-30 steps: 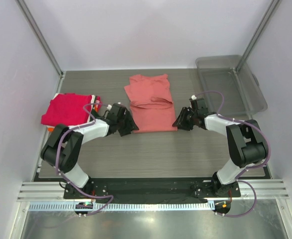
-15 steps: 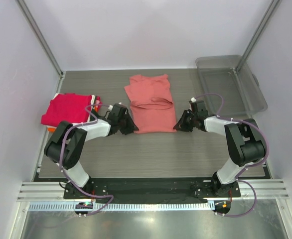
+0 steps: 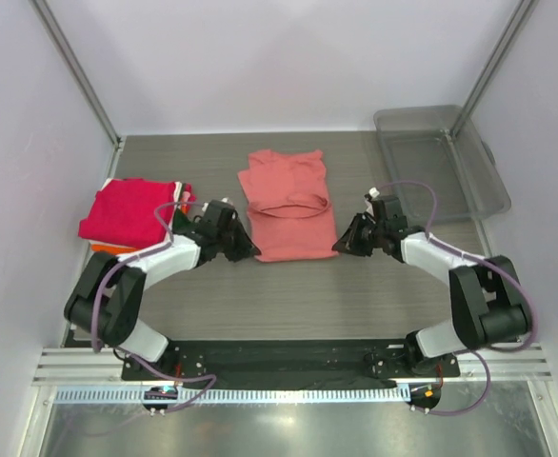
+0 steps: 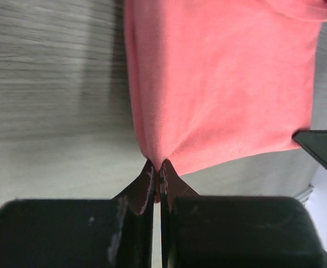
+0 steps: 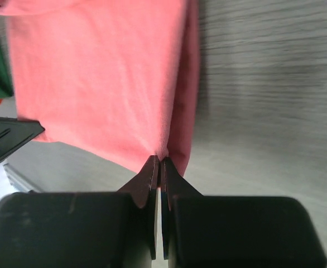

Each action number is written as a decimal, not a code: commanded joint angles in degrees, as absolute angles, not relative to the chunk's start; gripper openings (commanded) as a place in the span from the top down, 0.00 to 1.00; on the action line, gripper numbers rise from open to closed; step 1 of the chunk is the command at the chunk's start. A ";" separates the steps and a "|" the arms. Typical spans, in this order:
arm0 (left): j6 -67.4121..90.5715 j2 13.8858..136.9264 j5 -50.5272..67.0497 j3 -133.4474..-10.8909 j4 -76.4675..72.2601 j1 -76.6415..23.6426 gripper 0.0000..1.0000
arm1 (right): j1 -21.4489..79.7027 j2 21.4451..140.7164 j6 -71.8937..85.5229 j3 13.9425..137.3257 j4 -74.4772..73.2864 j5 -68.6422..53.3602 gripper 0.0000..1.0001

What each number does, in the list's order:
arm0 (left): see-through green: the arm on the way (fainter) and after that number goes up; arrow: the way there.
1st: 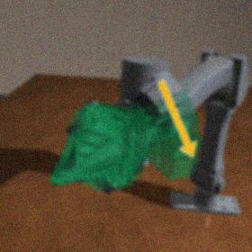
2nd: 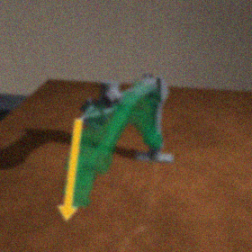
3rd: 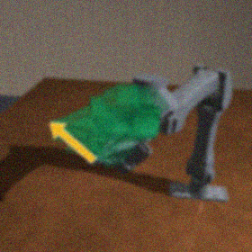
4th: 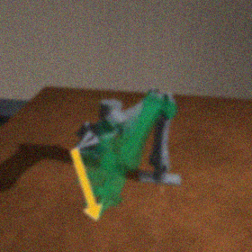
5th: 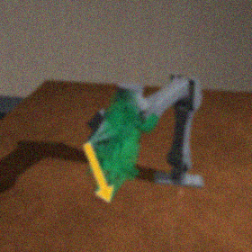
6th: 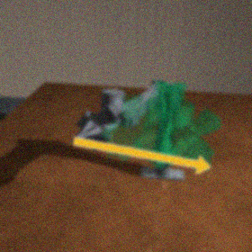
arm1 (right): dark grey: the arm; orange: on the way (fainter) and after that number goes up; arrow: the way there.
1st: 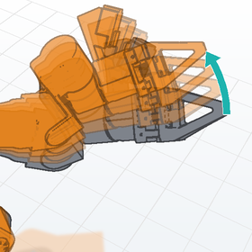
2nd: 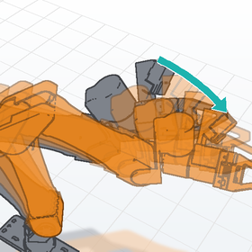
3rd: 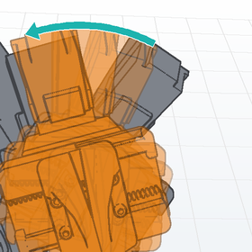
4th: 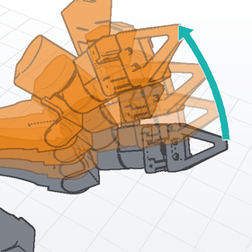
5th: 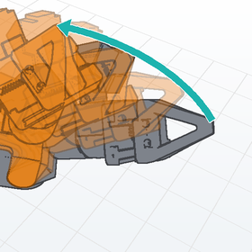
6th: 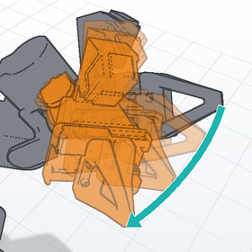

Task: Fold and stack the t-shirts
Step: Fold the tshirt

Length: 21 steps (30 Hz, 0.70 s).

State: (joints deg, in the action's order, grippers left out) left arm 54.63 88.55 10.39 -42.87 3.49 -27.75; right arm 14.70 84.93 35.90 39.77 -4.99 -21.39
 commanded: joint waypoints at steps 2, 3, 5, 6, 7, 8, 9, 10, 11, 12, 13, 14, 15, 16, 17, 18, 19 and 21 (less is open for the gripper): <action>51.59 81.66 13.18 -50.25 13.88 -27.69 1.00 | 14.85 77.88 35.16 44.81 -11.32 -23.55 0.99; 51.50 80.87 13.62 -50.88 14.76 -27.69 1.00 | 14.77 75.61 34.98 46.83 -13.95 -23.38 0.99; 51.68 78.68 14.58 -50.72 16.26 -27.77 1.00 | 14.85 73.40 34.63 47.90 -17.03 -23.03 0.99; 51.94 77.88 14.76 -49.93 16.52 -27.86 1.00 | 14.85 72.17 34.54 47.81 -17.92 -22.94 0.99; 52.20 76.91 14.94 -48.96 16.61 -28.21 1.00 | 14.85 70.33 34.45 47.64 -18.97 -23.03 0.99; 52.73 75.16 15.03 -48.00 16.61 -29.17 1.00 | 14.85 69.27 34.37 46.42 -20.81 -23.29 0.99; 53.17 74.02 14.94 -45.38 16.52 -29.88 1.00 | 14.85 68.30 34.45 45.36 -21.26 -24.25 0.99; 53.70 72.96 14.68 -44.13 16.61 -30.93 1.00 | 14.77 65.94 34.71 44.05 -21.44 -24.87 0.99; 54.40 71.82 14.50 -42.64 16.61 -32.94 1.00 | 14.77 64.61 34.89 42.73 -22.14 -25.31 0.99; 55.54 69.28 13.54 -40.45 16.52 -34.52 1.00 | 14.77 63.12 35.33 40.02 -22.32 -25.66 0.99; 56.42 68.13 13.01 -39.39 16.96 -35.67 1.00 | 14.77 61.37 35.51 38.69 -22.59 -26.36 0.99; 57.30 66.64 12.66 -38.42 17.05 -38.21 1.00 | 14.85 57.95 35.68 36.67 -23.72 -26.37 0.99; 59.04 65.32 11.79 -37.54 17.14 -39.36 1.00 | 14.85 55.83 35.94 35.87 -24.43 -26.28 0.99; 59.76 62.69 11.52 -35.88 17.49 -40.16 1.00 | 14.85 54.07 35.95 35.34 -25.22 -25.93 0.99; 60.46 61.54 11.25 -35.34 17.66 -41.12 1.00 | 14.85 50.57 36.03 34.98 -27.31 -25.58 0.99; 61.86 60.57 11.60 -34.64 17.75 -42.26 1.00 | 14.85 49.06 35.95 35.15 -28.46 -25.23 0.99; 62.48 58.47 12.12 -33.24 17.84 -42.45 1.00 | 14.85 47.74 35.51 35.50 -29.43 -24.79 0.99; 63.72 56.35 12.74 -31.73 17.93 -42.63 1.00 | 14.85 45.19 34.81 37.52 -32.60 -22.33 0.99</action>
State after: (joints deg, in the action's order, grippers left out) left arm 60.20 59.88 12.19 -32.91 17.54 -42.28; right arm 14.83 48.71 35.83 34.26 -28.86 -24.12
